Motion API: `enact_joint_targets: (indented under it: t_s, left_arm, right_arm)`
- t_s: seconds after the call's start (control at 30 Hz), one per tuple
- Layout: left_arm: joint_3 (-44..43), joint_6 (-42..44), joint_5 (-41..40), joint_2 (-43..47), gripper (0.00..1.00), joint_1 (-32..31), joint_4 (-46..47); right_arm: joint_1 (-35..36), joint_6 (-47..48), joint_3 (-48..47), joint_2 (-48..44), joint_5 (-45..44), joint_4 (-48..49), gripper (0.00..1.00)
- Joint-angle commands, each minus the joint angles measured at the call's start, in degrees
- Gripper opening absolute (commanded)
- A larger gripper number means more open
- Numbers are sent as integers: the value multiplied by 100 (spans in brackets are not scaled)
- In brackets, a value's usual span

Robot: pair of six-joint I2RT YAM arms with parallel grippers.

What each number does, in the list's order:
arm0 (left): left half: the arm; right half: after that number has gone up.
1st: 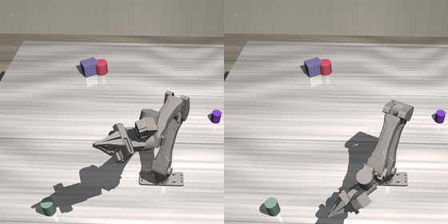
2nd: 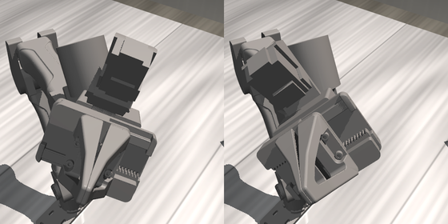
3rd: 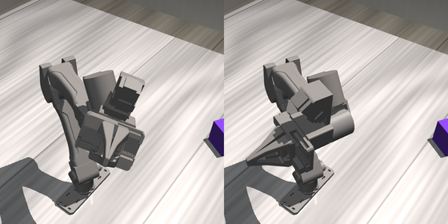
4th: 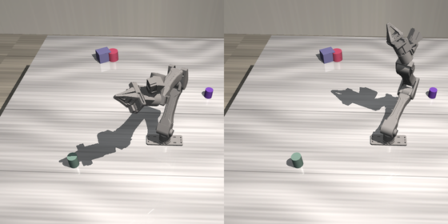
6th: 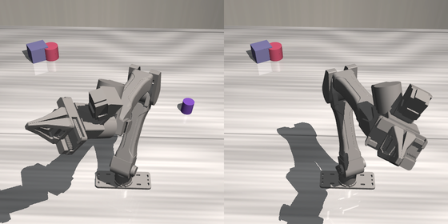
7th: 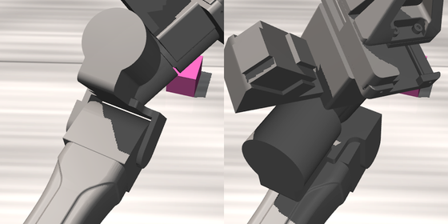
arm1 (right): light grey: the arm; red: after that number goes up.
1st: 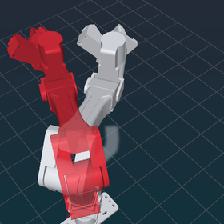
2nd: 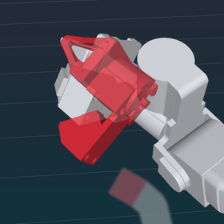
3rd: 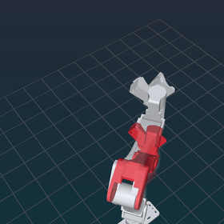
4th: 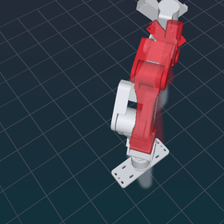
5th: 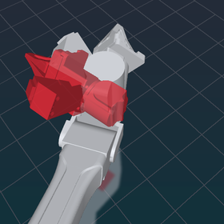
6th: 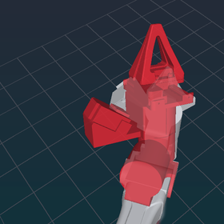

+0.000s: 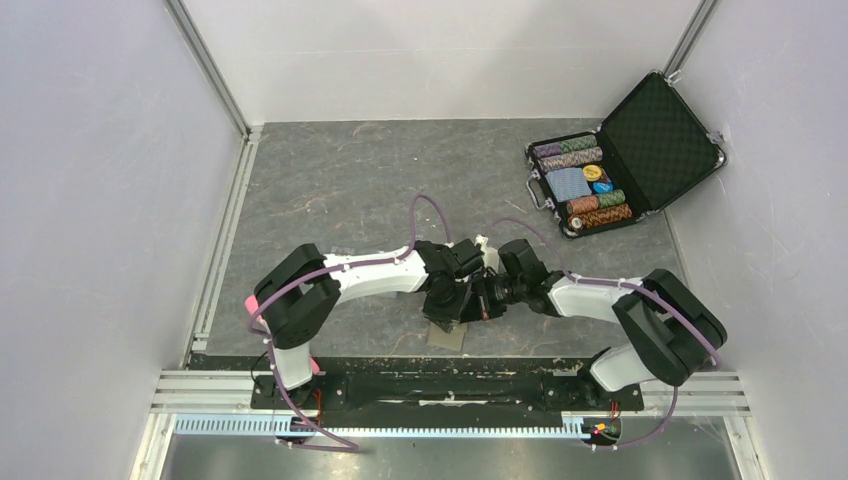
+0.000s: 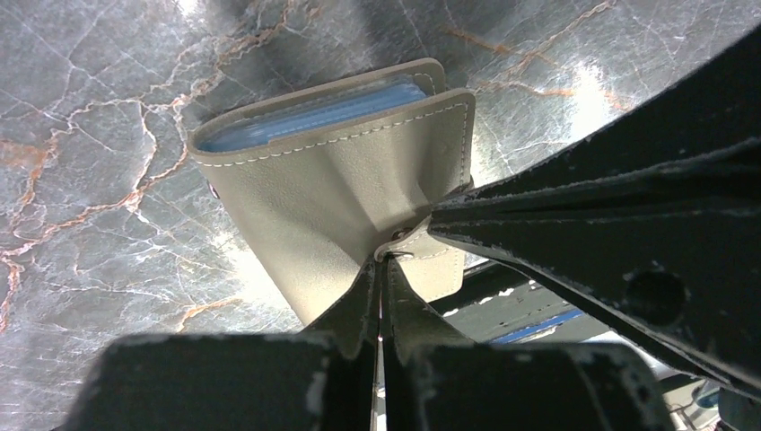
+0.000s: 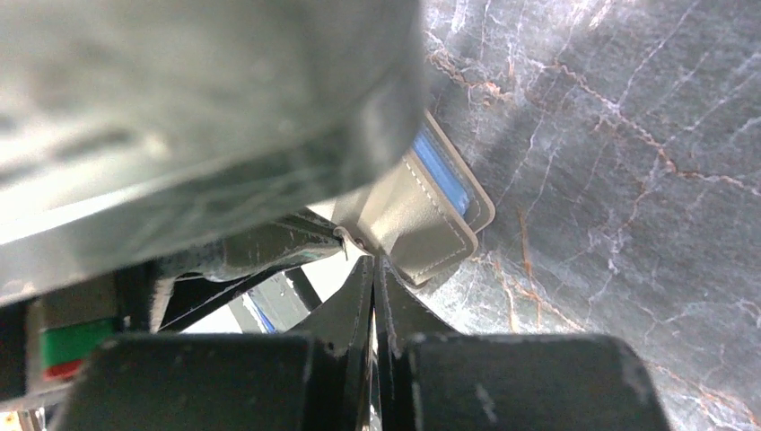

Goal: Put the credit cards into the card holder
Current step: Close the card holder at the center of the board.

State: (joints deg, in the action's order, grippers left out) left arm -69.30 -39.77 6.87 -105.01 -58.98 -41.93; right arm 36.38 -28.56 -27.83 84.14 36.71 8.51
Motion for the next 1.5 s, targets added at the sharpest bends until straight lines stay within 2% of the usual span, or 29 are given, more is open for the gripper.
enact_joint_targets:
  t_s: [0.0,0.43,0.63,1.1,1.47]
  left_arm:
    - [-110,35,-262,-195,2,-17,45]
    - [-120,22,-259,-196,2,-17,67]
    - [-119,-12,-239,-204,2,-16,115]
    - [-334,-92,-177,-473,2,16,198]
    - [-6,-485,338,-835,2,426,774]
  right_arm:
    - [176,293,3,-378,469,108,0]
    - [229,-409,280,38,936,1106,0]
    - [316,-366,243,295,894,932,0]
    - [341,254,104,401,237,-158,0]
    - [352,479,182,742,-241,-434,0]
